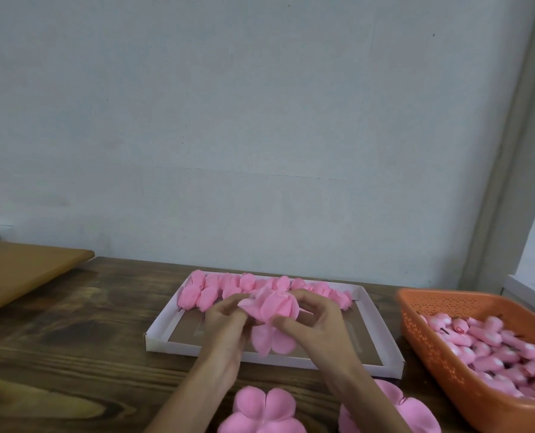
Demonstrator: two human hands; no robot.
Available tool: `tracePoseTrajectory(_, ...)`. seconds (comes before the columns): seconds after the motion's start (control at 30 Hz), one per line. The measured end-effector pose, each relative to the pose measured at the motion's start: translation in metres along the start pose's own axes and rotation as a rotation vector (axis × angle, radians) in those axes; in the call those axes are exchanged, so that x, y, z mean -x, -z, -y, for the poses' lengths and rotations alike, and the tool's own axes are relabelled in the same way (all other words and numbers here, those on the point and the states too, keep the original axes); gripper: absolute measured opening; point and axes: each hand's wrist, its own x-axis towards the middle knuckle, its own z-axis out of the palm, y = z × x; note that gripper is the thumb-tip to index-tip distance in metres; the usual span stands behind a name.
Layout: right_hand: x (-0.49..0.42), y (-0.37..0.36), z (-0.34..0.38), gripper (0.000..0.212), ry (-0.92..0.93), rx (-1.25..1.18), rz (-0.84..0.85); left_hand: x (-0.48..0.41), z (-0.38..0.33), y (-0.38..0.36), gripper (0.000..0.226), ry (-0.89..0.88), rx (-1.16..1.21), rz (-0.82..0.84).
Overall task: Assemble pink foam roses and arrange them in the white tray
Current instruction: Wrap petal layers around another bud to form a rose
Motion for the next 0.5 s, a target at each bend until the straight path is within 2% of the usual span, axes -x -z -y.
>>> tracePoseTrajectory(0.07,0.0,0.001,0.001,0.024,0.031,0.042,0.013,0.003,0.001,0.0,0.039,0.0,-0.026,-0.031)
tracePoseTrajectory(0.17,0.002,0.001,0.001,0.026,0.067,0.123,0.027,0.0,-0.007,-0.005,0.017,0.049,0.029,-0.009)
tracePoseTrajectory(0.27,0.001,0.002,0.001,0.028,0.058,0.184,0.012,0.001,-0.013,-0.005,0.022,0.035,0.035,0.109)
tracePoseTrajectory(0.37,0.001,0.003,0.002,0.03,0.022,0.211,-0.006,0.008,-0.013,0.001,0.024,-0.045,0.013,0.152)
tracePoseTrajectory(0.5,0.001,0.001,0.001,0.035,-0.023,0.179,-0.009,0.009,-0.014,0.002,0.021,-0.052,0.035,0.198)
